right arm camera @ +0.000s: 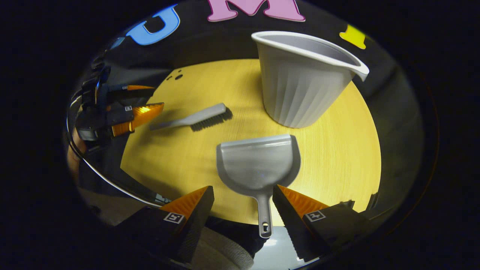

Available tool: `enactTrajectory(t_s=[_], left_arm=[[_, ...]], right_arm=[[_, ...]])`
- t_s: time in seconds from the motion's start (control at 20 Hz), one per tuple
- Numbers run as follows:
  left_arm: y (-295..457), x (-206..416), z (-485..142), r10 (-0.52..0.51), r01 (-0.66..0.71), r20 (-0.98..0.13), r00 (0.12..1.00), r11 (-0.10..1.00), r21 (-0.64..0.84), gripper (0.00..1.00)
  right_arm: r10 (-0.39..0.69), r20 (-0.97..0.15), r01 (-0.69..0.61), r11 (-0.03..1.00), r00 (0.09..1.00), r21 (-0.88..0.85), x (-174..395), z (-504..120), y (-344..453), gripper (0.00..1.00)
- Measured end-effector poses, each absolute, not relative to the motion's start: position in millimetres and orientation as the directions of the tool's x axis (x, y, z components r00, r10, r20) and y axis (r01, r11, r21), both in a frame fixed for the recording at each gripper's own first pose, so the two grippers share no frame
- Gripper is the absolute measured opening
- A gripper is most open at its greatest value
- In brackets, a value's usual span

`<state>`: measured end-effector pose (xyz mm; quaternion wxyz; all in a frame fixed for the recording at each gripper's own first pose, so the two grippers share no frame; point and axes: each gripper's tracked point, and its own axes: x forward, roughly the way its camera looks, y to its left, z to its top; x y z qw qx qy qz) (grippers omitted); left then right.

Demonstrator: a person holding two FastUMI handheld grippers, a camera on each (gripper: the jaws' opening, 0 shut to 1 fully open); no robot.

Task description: Pick up the small broom and dustpan from the desktop, sweep the trash into the dustpan with the broom, and then empty the trash into the garbage bin.

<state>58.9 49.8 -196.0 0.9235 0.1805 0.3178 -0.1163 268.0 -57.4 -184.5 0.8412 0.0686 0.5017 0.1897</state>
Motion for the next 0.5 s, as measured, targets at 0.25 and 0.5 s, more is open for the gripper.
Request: enactTrajectory(t_s=[0.25,0.5], left_arm=[[35,51,-153,-0.138,0.254,-0.492,0.860,0.951,0.177,0.94],[26,41,-112,-0.161,0.208,-0.386,0.908,0.975,0.084,0.94]], right_arm=[[0.388,-0.689,-0.210,0.920,0.612,0.332,300,-130,-70,1.00],[0.345,-0.606,-0.240,0.938,0.717,0.251,312,-92,-89,1.00]])
